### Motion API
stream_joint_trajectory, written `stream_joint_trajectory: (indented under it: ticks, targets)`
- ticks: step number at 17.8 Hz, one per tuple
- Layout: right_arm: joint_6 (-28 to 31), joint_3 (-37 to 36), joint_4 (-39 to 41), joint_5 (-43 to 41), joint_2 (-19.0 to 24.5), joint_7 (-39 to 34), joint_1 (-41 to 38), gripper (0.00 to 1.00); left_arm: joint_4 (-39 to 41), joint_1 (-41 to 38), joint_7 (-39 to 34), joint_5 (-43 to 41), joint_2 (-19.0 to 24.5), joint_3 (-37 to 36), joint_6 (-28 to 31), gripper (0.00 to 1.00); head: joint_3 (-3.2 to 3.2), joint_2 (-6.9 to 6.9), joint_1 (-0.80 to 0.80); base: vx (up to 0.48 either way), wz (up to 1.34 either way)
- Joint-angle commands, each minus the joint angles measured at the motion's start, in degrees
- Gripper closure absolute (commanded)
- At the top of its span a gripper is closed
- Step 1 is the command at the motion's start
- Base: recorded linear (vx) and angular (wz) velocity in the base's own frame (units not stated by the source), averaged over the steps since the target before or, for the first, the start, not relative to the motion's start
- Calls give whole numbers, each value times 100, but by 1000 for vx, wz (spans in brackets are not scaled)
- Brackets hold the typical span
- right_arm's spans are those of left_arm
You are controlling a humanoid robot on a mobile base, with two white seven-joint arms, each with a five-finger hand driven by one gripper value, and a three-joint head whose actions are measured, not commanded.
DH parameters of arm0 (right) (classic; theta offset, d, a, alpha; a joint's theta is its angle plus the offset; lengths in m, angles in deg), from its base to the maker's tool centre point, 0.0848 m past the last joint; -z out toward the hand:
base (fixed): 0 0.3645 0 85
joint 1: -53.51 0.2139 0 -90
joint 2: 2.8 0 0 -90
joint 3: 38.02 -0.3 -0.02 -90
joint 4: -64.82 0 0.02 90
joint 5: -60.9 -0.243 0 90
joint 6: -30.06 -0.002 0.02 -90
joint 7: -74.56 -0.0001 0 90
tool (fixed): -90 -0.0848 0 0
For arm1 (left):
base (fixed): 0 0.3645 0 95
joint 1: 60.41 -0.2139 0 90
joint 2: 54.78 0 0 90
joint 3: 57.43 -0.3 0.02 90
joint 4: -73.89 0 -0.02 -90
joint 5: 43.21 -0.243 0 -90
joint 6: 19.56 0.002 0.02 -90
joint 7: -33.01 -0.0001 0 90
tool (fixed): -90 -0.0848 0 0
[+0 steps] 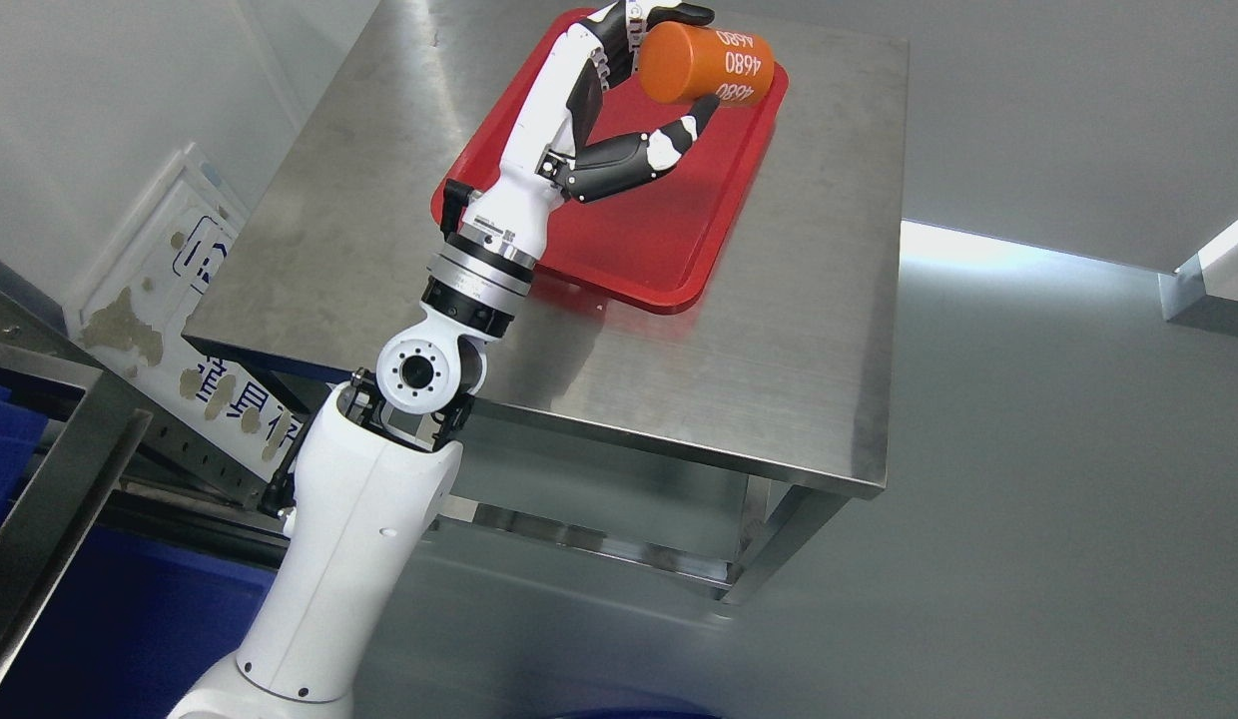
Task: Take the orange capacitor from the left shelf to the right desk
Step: 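Lower the orange container into the red tray and open the left hand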
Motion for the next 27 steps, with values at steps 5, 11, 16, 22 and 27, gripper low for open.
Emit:
stream_joint_trajectory:
  ticks: [5, 11, 16, 22, 27]
  targets:
    - [-4, -70, 100, 26, -100, 5, -114, 0, -828, 1124, 1044, -196, 174, 1261, 1589, 89, 0, 0, 0, 0, 0]
    - [-4, -70, 100, 26, -100, 5, -114, 0, -1672, 1846, 2284, -1303, 220, 1138, 1774, 87, 0, 0, 0, 0, 0]
    - [-4, -70, 100, 26, -100, 5, -114, 0, -2507, 2118, 2751, -1708, 194, 804, 1827, 86, 0, 0, 0, 0, 0]
    - [-4, -70, 100, 26, -100, 5, -114, 0, -3027, 2269, 3040, -2333, 246, 487, 1801, 86, 0, 0, 0, 0, 0]
    - [-4, -70, 100, 26, -100, 5, -114, 0, -3265, 2313, 3067, -2561, 255, 662, 1730, 83, 0, 0, 0, 0, 0]
